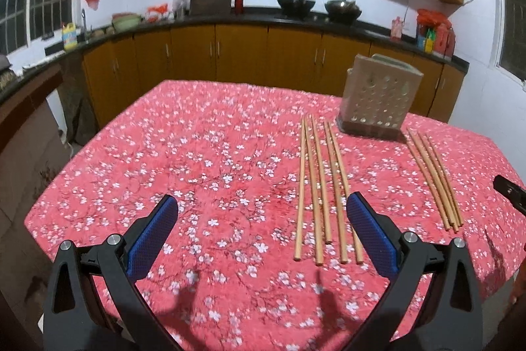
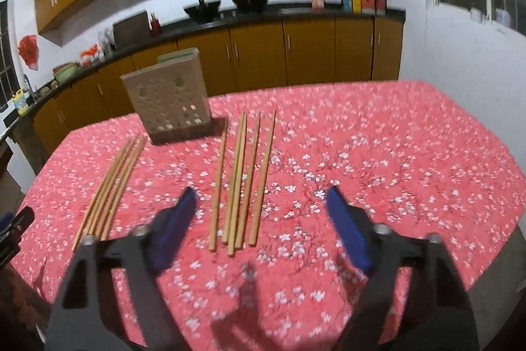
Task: Organize utensils
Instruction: 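Close the left gripper on a wooden chopstick while the right gripper grasps another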
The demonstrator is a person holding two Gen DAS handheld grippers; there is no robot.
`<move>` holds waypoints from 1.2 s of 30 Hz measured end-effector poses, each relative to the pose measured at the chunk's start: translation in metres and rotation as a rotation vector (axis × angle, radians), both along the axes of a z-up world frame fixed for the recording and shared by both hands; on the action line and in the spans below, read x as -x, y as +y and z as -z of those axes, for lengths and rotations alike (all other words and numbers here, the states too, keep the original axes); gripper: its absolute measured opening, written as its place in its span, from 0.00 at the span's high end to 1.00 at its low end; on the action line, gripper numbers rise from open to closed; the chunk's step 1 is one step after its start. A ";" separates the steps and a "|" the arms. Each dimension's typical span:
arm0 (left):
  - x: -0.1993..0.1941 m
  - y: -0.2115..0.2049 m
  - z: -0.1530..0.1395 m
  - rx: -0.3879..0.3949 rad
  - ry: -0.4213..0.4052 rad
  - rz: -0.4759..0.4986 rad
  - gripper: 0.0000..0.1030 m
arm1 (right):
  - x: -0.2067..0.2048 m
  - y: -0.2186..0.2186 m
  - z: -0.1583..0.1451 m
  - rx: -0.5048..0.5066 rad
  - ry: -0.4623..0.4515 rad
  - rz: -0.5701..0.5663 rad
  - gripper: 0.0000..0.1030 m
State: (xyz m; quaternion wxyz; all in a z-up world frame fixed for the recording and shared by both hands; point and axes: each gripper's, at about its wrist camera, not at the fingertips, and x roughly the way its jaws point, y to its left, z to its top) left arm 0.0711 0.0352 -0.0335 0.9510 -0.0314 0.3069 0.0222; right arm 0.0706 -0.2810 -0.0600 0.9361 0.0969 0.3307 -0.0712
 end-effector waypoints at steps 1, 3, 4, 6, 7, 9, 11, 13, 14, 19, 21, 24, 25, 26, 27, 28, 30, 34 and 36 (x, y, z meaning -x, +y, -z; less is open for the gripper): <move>-0.006 0.003 0.002 0.004 0.017 0.002 0.02 | -0.007 -0.002 0.003 -0.009 0.019 0.001 0.44; -0.015 0.005 0.006 0.008 0.041 0.007 0.02 | -0.024 -0.007 0.013 -0.028 0.064 -0.003 0.53; -0.020 0.006 0.008 0.008 0.053 0.011 0.02 | -0.033 -0.009 0.019 -0.032 0.088 -0.004 0.59; -0.031 0.006 0.013 0.008 0.082 0.029 0.10 | -0.046 -0.010 0.027 -0.040 0.124 -0.014 0.67; -0.036 0.006 0.015 0.007 0.097 0.040 0.14 | -0.051 -0.010 0.031 -0.039 0.139 -0.019 0.69; -0.046 0.004 0.021 0.009 0.129 0.066 0.25 | -0.063 -0.009 0.039 -0.035 0.172 -0.026 0.72; -0.053 0.001 0.025 0.009 0.149 0.088 0.31 | -0.071 -0.009 0.046 -0.041 0.197 -0.033 0.73; -0.057 -0.002 0.028 0.007 0.163 0.111 0.36 | -0.077 -0.008 0.054 -0.042 0.221 -0.040 0.74; -0.060 -0.005 0.031 0.003 0.175 0.131 0.40 | -0.078 -0.008 0.057 -0.042 0.233 -0.043 0.78; -0.070 -0.009 0.040 0.006 0.213 0.193 0.55 | -0.077 -0.006 0.059 -0.015 0.223 -0.042 0.86; -0.074 -0.010 0.042 0.014 0.227 0.211 0.61 | -0.077 -0.009 0.060 -0.021 0.220 -0.039 0.90; -0.076 -0.012 0.044 0.029 0.242 0.232 0.63 | -0.076 -0.010 0.060 -0.026 0.217 -0.039 0.91; -0.076 -0.013 0.045 0.031 0.246 0.241 0.65 | -0.076 -0.010 0.060 -0.021 0.217 -0.038 0.91; -0.077 -0.015 0.046 0.028 0.251 0.250 0.68 | -0.075 -0.009 0.059 -0.018 0.216 -0.037 0.91; -0.077 -0.016 0.047 0.020 0.259 0.257 0.70 | -0.074 -0.010 0.059 -0.016 0.215 -0.036 0.91; -0.078 -0.018 0.049 0.014 0.264 0.260 0.70 | -0.074 -0.011 0.060 -0.016 0.214 -0.036 0.91; -0.080 -0.020 0.054 -0.005 0.287 0.262 0.76 | -0.073 -0.010 0.059 -0.020 0.213 -0.037 0.91; -0.082 -0.022 0.057 -0.027 0.293 0.262 0.81 | -0.071 -0.009 0.059 -0.020 0.207 -0.042 0.91; -0.086 -0.022 0.057 -0.035 0.295 0.258 0.87 | -0.071 -0.009 0.059 -0.014 0.204 -0.043 0.91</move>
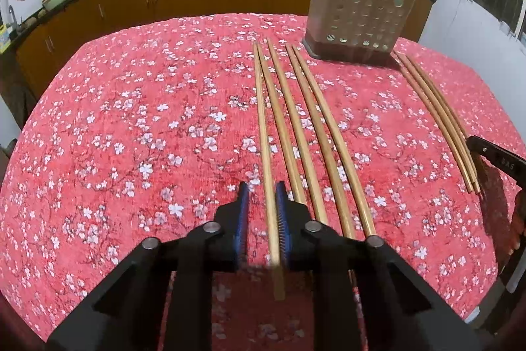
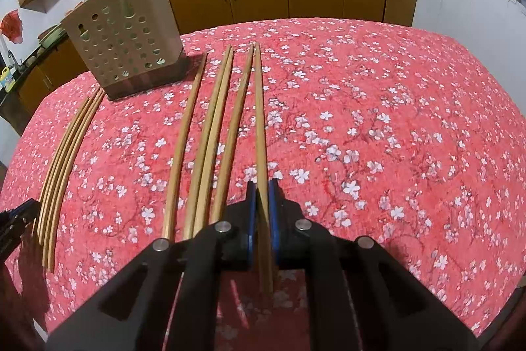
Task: Organize utensils
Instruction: 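Close the left gripper on a wooden chopstick while the right gripper grasps another, then lift the held chopsticks with both grippers toward the beige utensil holder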
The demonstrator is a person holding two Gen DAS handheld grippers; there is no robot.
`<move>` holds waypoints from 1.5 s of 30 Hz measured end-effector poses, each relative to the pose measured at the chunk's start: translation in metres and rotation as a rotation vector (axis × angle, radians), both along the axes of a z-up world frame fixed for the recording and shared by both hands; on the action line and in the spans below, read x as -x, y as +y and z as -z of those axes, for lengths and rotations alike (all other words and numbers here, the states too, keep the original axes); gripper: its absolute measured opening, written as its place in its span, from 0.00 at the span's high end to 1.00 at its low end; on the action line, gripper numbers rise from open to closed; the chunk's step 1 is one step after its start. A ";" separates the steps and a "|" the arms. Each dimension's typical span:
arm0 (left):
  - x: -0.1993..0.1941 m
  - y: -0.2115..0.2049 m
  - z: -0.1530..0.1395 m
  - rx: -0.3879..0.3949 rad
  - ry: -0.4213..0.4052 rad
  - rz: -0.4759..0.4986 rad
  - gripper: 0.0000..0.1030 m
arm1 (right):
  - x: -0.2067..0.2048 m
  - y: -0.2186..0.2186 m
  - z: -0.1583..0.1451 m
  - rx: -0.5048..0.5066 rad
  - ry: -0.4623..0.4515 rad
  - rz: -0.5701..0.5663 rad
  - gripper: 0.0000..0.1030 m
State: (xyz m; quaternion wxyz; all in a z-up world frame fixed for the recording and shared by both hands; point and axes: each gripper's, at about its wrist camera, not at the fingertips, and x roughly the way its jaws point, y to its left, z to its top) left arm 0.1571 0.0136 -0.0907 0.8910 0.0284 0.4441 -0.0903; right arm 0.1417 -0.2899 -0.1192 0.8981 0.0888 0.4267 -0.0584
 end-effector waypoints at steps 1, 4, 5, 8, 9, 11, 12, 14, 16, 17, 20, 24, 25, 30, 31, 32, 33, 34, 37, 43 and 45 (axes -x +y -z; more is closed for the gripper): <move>-0.004 -0.001 0.000 -0.008 0.000 -0.001 0.89 | -0.001 0.000 0.000 0.003 -0.002 -0.001 0.92; -0.018 -0.002 0.000 -0.016 0.009 -0.006 0.92 | -0.007 -0.002 -0.001 0.010 0.001 -0.003 0.92; -0.025 -0.001 0.000 -0.015 0.014 -0.012 0.93 | -0.011 -0.004 -0.001 0.012 0.002 -0.001 0.92; -0.042 0.000 0.000 -0.027 0.015 -0.026 0.93 | -0.022 -0.009 -0.001 0.025 0.001 0.007 0.92; -0.050 0.000 0.000 -0.029 0.013 -0.030 0.93 | -0.027 -0.012 -0.001 0.033 -0.001 0.010 0.92; -0.058 0.001 0.001 -0.026 0.011 -0.038 0.93 | -0.033 -0.015 -0.001 0.039 -0.003 0.018 0.92; -0.063 0.002 0.001 -0.020 0.009 -0.042 0.93 | -0.037 -0.018 0.000 0.039 -0.006 0.027 0.92; -0.069 0.006 0.001 -0.001 0.001 -0.051 0.93 | -0.040 -0.022 0.000 0.037 -0.011 0.038 0.92; -0.073 0.007 0.002 0.020 -0.011 -0.055 0.93 | -0.041 -0.024 0.001 0.033 -0.021 0.043 0.92; -0.069 0.009 0.001 0.028 -0.016 -0.056 0.93 | -0.042 -0.024 0.001 0.034 -0.022 0.042 0.92; -0.064 0.013 0.001 0.047 -0.032 -0.055 0.93 | -0.040 -0.026 0.002 0.023 -0.026 0.045 0.92; -0.055 0.017 0.001 0.066 -0.034 -0.052 0.93 | -0.041 -0.028 -0.001 0.020 -0.027 0.046 0.92; -0.054 0.017 0.001 0.067 -0.034 -0.051 0.93 | -0.041 -0.028 0.000 0.021 -0.028 0.045 0.92; -0.041 0.018 0.001 0.049 -0.037 -0.043 0.93 | -0.029 -0.023 0.000 0.037 -0.028 0.039 0.92; -0.039 0.018 0.001 0.046 -0.037 -0.043 0.93 | -0.028 -0.021 0.000 0.038 -0.028 0.039 0.92; -0.038 0.018 0.001 0.041 -0.037 -0.042 0.93 | -0.026 -0.020 0.000 0.037 -0.028 0.039 0.92; -0.037 0.018 0.001 0.036 -0.038 -0.041 0.93 | -0.026 -0.021 0.000 0.037 -0.028 0.039 0.92; -0.037 0.018 0.000 0.033 -0.038 -0.040 0.93 | -0.024 -0.019 0.001 0.039 -0.029 0.039 0.92; -0.034 0.017 -0.001 0.014 -0.041 -0.038 0.93 | -0.024 -0.017 0.001 0.043 -0.028 0.038 0.92; -0.037 0.013 -0.001 0.008 -0.031 -0.043 0.93 | -0.023 -0.025 -0.003 0.000 -0.041 0.044 0.92; -0.036 0.016 -0.006 0.016 -0.040 -0.050 0.93 | -0.018 -0.025 -0.011 -0.002 -0.067 0.044 0.92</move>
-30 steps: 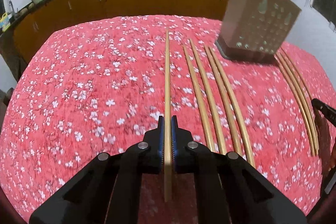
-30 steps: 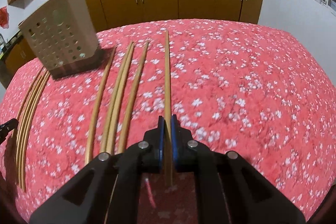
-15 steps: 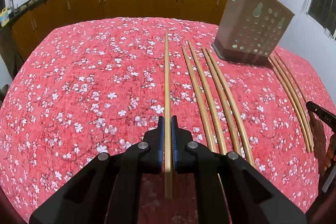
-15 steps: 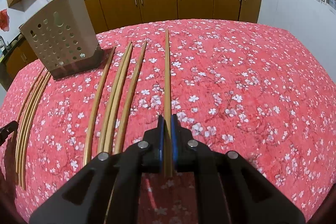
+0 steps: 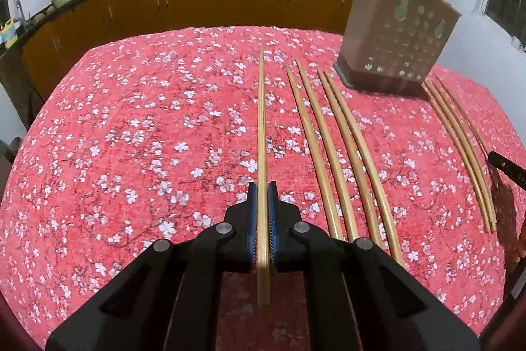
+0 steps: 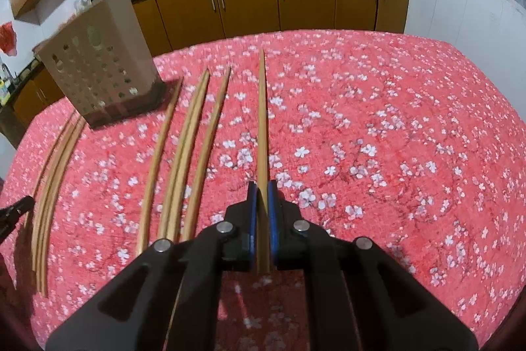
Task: Organize utensils
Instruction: 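Lift the held chopsticks with both grippers toward the beige utensil holder, then lower the chopsticks into the holder and open both grippers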
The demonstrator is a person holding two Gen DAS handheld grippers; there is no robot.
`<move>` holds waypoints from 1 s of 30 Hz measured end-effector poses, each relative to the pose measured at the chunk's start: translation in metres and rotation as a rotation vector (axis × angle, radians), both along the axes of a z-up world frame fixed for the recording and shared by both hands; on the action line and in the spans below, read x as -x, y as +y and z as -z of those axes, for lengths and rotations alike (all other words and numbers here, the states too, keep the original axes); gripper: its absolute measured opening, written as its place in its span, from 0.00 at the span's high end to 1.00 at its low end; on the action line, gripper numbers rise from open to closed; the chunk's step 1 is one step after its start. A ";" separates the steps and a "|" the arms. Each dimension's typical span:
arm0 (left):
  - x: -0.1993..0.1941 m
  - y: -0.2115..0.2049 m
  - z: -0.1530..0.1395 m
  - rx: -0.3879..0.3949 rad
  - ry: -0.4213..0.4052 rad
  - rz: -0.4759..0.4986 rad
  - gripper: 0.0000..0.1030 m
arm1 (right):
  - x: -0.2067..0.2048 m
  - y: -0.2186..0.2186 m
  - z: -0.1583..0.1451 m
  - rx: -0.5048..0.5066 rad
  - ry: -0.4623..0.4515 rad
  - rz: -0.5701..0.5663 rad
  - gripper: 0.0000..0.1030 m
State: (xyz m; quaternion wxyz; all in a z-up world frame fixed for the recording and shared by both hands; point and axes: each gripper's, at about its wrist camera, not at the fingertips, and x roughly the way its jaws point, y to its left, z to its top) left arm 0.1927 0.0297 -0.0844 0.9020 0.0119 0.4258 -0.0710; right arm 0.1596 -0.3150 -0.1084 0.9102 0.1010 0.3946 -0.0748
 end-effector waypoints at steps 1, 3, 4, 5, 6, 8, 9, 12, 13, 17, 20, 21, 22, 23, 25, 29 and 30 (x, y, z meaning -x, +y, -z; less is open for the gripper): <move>0.001 0.002 -0.004 0.002 -0.009 -0.001 0.93 | 0.003 -0.001 -0.005 0.001 -0.016 -0.001 0.92; 0.005 0.006 -0.013 0.008 -0.032 -0.005 0.93 | 0.008 -0.002 -0.013 0.002 -0.037 -0.001 0.92; 0.006 0.007 -0.018 0.011 -0.044 -0.008 0.93 | 0.012 -0.003 -0.020 0.001 -0.054 0.000 0.92; 0.008 0.009 -0.024 0.015 -0.059 -0.011 0.93 | 0.014 -0.003 -0.023 -0.001 -0.065 0.000 0.92; 0.009 0.010 -0.028 0.018 -0.069 -0.013 0.93 | 0.016 -0.005 -0.026 -0.002 -0.073 0.000 0.92; 0.013 0.013 -0.040 0.028 -0.102 -0.019 0.93 | 0.022 -0.007 -0.037 -0.005 -0.104 0.003 0.92; 0.014 0.014 -0.043 0.032 -0.111 -0.021 0.93 | 0.023 -0.006 -0.040 -0.005 -0.113 0.003 0.92; 0.018 0.017 -0.060 0.048 -0.156 -0.026 0.93 | 0.028 -0.007 -0.057 -0.004 -0.162 0.007 0.92; 0.019 0.017 -0.066 0.054 -0.173 -0.030 0.93 | 0.029 -0.008 -0.060 -0.003 -0.173 0.009 0.92; 0.023 0.019 -0.087 0.079 -0.234 -0.040 0.93 | 0.034 -0.009 -0.081 0.006 -0.241 0.017 0.92; 0.025 0.017 -0.106 0.099 -0.294 -0.049 0.93 | 0.038 -0.009 -0.097 0.015 -0.298 0.024 0.92; 0.026 0.018 -0.113 0.106 -0.313 -0.052 0.93 | 0.038 -0.010 -0.103 0.017 -0.317 0.026 0.92; 0.027 0.018 -0.117 0.110 -0.325 -0.053 0.93 | 0.038 -0.010 -0.108 0.020 -0.332 0.028 0.92; 0.027 0.018 -0.123 0.114 -0.342 -0.055 0.93 | 0.038 -0.011 -0.112 0.023 -0.345 0.029 0.92; 0.027 0.018 -0.130 0.115 -0.364 -0.058 0.93 | 0.038 -0.011 -0.118 0.028 -0.363 0.030 0.92; 0.024 0.018 -0.143 0.107 -0.402 -0.067 0.93 | 0.036 -0.011 -0.132 0.042 -0.393 0.027 0.92; 0.023 0.019 -0.145 0.104 -0.409 -0.071 0.93 | 0.034 -0.012 -0.137 0.046 -0.404 0.027 0.92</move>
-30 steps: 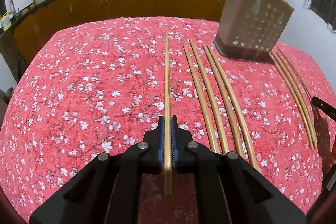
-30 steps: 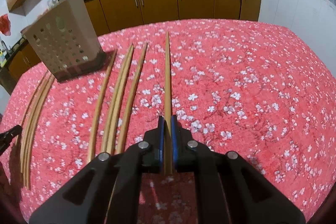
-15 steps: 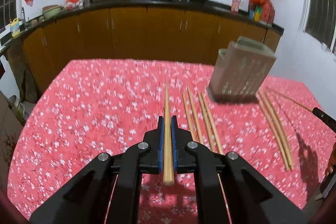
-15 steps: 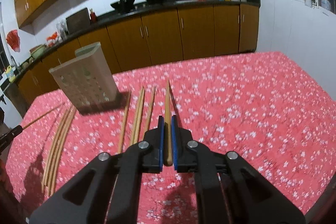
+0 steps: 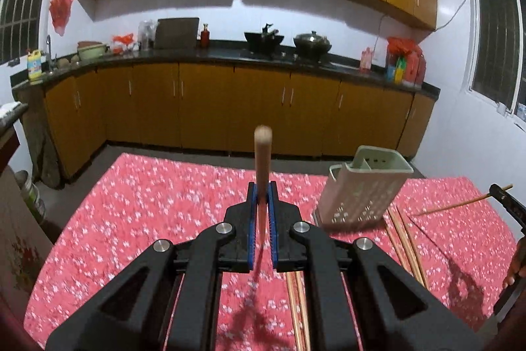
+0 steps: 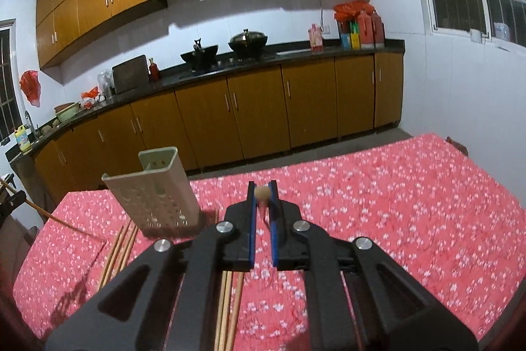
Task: Organize utensils
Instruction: 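Lower the chopsticks into the holder and open both grippers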
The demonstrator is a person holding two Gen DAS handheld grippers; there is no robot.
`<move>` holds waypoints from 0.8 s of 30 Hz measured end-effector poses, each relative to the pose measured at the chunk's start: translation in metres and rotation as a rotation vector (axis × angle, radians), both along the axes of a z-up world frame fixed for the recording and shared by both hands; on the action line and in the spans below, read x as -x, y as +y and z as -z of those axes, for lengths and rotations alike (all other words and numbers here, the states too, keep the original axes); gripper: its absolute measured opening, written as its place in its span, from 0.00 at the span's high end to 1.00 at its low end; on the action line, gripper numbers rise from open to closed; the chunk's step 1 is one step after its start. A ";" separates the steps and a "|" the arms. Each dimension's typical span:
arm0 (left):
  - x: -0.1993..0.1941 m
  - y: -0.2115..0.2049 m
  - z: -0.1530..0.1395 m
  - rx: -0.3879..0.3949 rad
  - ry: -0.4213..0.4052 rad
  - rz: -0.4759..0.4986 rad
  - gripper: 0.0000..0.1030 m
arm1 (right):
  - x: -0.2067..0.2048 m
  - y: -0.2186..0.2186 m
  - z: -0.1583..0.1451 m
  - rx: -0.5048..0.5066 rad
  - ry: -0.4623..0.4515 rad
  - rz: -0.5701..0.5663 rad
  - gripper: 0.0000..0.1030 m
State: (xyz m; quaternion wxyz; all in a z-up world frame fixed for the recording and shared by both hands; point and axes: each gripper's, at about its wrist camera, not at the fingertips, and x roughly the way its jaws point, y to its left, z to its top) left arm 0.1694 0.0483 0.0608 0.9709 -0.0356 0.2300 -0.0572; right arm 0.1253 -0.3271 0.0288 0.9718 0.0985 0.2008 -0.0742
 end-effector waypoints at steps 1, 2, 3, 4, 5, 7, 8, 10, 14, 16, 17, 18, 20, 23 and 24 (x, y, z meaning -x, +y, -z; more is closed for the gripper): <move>-0.002 0.001 -0.002 -0.002 -0.006 -0.004 0.93 | -0.001 0.000 -0.004 0.001 -0.007 0.000 0.92; -0.004 0.002 -0.006 -0.006 -0.014 -0.011 0.93 | -0.002 -0.001 -0.010 0.003 -0.017 0.000 0.93; -0.005 0.002 -0.008 -0.012 -0.019 -0.017 0.93 | -0.004 0.000 -0.012 0.006 -0.023 0.000 0.93; -0.008 0.003 -0.013 -0.017 -0.025 -0.024 0.93 | -0.006 0.000 -0.019 0.005 -0.035 -0.001 0.93; -0.009 0.003 -0.016 -0.017 -0.029 -0.027 0.93 | -0.007 0.000 -0.028 0.002 -0.050 -0.005 0.93; -0.012 0.004 -0.025 -0.013 -0.044 -0.032 0.93 | -0.009 0.000 -0.046 -0.003 -0.088 -0.014 0.93; -0.013 0.002 -0.033 -0.011 -0.061 -0.033 0.93 | -0.010 0.001 -0.058 -0.006 -0.115 -0.021 0.93; -0.014 -0.002 -0.051 -0.009 -0.105 -0.030 0.93 | -0.010 0.002 -0.077 -0.017 -0.163 -0.036 0.93; -0.012 -0.016 -0.086 0.014 -0.199 -0.008 0.93 | -0.008 0.008 -0.115 -0.043 -0.258 -0.075 0.92; -0.011 -0.023 -0.098 0.030 -0.234 0.003 0.93 | -0.007 0.014 -0.132 -0.053 -0.300 -0.104 0.93; -0.011 -0.027 -0.105 0.044 -0.258 0.007 0.93 | -0.008 0.018 -0.139 -0.058 -0.314 -0.124 0.92; -0.011 -0.031 -0.111 0.058 -0.277 0.011 0.93 | -0.010 0.022 -0.143 -0.059 -0.320 -0.141 0.92; -0.011 -0.038 -0.119 0.098 -0.313 0.019 0.93 | -0.013 0.029 -0.145 -0.052 -0.322 -0.166 0.93; -0.013 -0.048 -0.121 0.147 -0.349 0.027 0.93 | -0.022 0.039 -0.141 -0.033 -0.307 -0.194 0.92; -0.015 -0.051 -0.119 0.152 -0.356 0.029 0.93 | -0.026 0.042 -0.138 -0.033 -0.299 -0.201 0.92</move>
